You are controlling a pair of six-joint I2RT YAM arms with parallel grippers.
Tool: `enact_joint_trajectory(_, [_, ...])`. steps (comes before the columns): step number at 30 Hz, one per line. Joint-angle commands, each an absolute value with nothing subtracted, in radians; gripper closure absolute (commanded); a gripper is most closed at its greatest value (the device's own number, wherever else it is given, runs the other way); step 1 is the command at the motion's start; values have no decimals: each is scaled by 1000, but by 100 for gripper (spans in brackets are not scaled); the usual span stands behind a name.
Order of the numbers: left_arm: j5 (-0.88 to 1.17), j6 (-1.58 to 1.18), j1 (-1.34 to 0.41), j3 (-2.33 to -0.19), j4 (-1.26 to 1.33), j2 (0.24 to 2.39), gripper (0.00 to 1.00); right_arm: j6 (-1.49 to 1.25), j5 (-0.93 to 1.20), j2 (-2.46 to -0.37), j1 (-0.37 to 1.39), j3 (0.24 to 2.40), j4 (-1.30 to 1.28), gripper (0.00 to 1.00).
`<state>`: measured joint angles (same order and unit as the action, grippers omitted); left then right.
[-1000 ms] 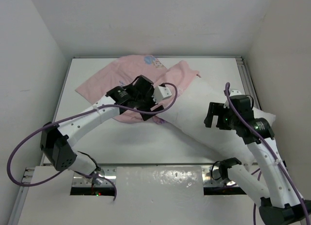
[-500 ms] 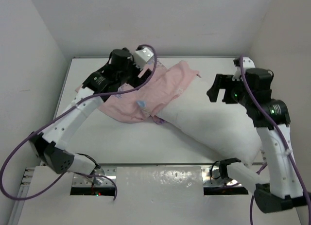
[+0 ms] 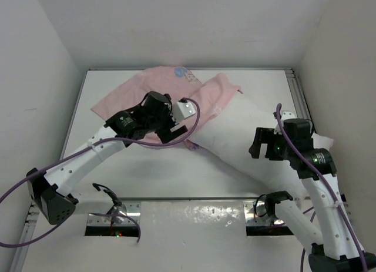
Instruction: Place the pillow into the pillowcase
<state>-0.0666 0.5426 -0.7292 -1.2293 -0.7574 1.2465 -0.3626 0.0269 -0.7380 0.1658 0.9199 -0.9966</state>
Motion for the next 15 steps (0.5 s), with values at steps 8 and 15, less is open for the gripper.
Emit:
enact_joint_trajectory(8, [38, 400, -819, -1336, -700, 1350, 14, -463, -66, -732, 167, 930, -986, 1])
enact_joint_trajectory(15, [55, 344, -874, -1348, -657, 1448, 15, -440, -90, -742, 167, 908, -982, 1])
